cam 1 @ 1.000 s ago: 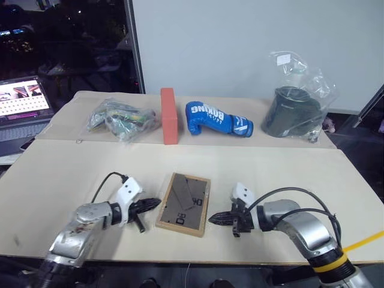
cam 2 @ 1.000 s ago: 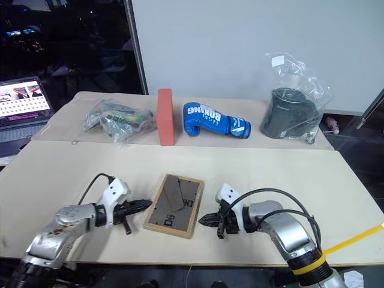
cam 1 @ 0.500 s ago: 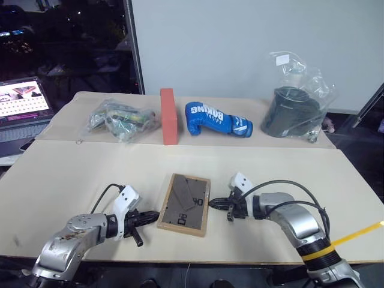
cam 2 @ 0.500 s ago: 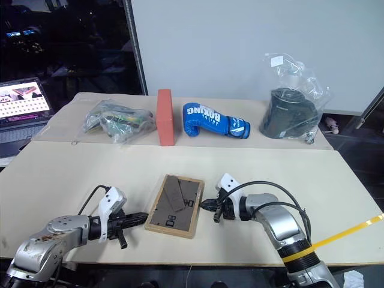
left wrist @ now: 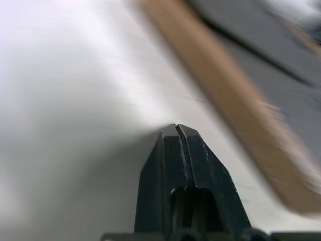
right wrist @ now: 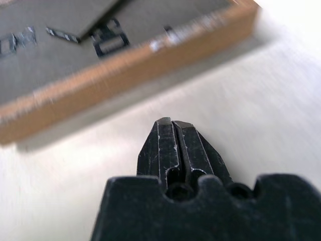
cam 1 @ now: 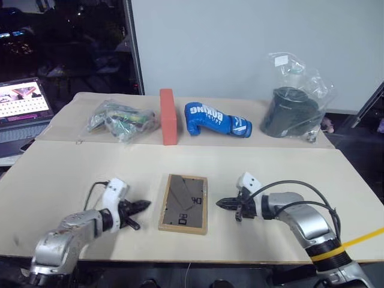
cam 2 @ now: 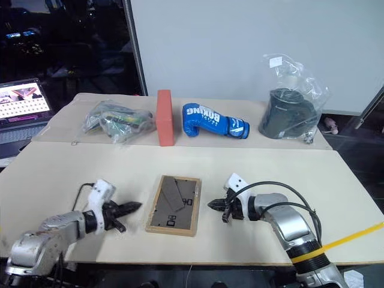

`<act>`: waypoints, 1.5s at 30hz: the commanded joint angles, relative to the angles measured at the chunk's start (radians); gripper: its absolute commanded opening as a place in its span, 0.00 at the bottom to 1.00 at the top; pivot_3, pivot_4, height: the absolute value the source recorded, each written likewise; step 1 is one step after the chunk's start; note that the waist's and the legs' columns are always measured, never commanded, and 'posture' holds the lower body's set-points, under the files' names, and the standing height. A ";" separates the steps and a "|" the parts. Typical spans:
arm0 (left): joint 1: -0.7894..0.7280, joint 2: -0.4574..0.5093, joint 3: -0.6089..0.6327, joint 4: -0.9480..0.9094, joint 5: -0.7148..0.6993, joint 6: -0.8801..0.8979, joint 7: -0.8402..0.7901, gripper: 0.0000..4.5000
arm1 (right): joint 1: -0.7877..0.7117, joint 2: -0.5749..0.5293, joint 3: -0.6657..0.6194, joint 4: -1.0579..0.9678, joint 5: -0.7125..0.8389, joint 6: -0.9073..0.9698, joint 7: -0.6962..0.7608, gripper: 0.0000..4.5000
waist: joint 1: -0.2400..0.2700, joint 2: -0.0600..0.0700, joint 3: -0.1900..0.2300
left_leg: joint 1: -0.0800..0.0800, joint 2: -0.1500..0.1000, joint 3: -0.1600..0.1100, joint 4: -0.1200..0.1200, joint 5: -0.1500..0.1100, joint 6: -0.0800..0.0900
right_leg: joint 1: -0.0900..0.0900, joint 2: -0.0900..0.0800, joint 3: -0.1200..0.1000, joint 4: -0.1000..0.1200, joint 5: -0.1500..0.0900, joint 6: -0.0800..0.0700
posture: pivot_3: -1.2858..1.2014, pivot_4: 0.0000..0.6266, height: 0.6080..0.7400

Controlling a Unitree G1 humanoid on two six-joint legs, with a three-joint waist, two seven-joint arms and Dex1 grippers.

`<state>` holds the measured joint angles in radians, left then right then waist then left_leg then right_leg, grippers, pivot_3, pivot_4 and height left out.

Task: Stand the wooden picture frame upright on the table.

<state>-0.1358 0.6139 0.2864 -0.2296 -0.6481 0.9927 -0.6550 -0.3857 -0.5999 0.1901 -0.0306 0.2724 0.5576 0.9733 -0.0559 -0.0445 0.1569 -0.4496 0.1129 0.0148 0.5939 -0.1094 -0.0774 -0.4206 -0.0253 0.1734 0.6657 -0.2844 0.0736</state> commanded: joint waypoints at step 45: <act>-0.273 -0.118 0.003 0.365 -0.834 0.612 0.501 0.26 | 0.018 -0.057 -0.119 -0.099 0.136 0.103 0.096 0.00 | 0.014 0.009 -0.015 | 0.005 -0.021 -0.014 -0.003 -0.003 0.004 | 0.017 -0.017 -0.009 -0.009 -0.008 0.007 | 0.52 0.24 0.97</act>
<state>-0.3854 0.4635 0.2524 0.1087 -1.4705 1.6104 -0.1317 -0.3438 -0.6095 0.1620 -0.0912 0.3535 0.6161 1.0441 -0.0421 -0.0351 0.1418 -0.4452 0.0920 0.0007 0.5916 -0.1120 -0.0738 -0.4035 -0.0423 0.1649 0.6571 -0.2922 0.0804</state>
